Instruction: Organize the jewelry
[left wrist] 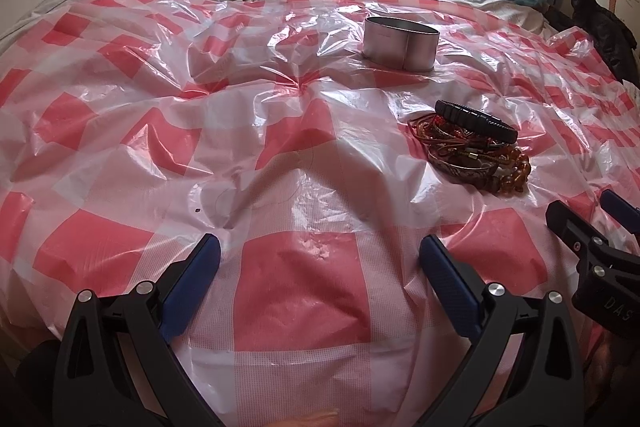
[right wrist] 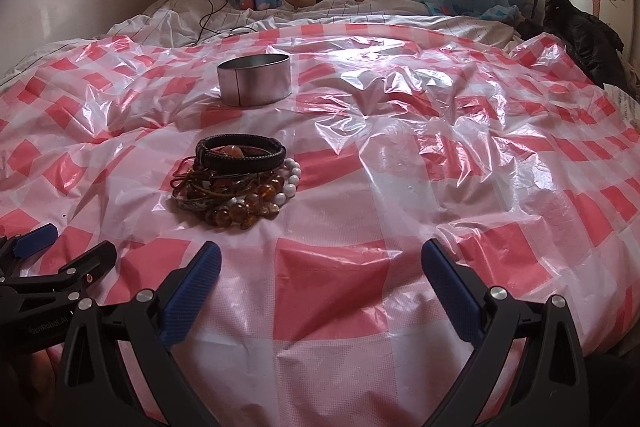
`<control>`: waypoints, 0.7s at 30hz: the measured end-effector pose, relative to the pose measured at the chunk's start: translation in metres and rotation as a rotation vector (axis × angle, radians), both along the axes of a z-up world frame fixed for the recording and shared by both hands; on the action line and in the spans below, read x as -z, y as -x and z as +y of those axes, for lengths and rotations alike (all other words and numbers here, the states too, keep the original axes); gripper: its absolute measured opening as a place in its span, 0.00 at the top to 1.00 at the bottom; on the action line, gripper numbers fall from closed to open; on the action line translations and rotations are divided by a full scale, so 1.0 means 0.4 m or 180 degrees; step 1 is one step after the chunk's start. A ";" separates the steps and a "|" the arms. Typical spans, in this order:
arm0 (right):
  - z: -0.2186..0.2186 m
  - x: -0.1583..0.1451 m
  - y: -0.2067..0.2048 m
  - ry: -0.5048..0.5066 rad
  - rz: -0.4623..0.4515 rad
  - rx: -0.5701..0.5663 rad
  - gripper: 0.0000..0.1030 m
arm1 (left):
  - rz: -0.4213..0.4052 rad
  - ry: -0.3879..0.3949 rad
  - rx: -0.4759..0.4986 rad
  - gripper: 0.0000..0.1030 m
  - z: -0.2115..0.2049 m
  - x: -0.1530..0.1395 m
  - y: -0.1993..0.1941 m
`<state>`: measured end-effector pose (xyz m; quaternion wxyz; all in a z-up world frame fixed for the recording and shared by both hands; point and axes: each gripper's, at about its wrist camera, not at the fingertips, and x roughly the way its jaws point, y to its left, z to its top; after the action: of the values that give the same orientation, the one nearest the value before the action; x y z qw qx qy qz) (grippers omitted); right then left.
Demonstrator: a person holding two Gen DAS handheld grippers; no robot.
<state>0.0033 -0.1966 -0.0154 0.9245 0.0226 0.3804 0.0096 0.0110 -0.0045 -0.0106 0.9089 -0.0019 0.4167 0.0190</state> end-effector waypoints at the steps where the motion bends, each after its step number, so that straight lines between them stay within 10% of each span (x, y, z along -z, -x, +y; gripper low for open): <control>1: 0.001 0.000 0.000 -0.0001 0.0001 -0.0005 0.07 | 0.0002 -0.0002 0.0001 0.07 -0.001 0.000 0.001; 21: 0.006 0.012 -0.006 -0.0013 0.0064 -0.0011 0.07 | 0.0007 -0.0005 0.0001 0.07 0.000 -0.001 -0.001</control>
<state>0.0058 -0.1942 -0.0202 0.9205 0.0239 0.3897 0.0118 0.0112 -0.0044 -0.0104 0.9084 -0.0011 0.4176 0.0193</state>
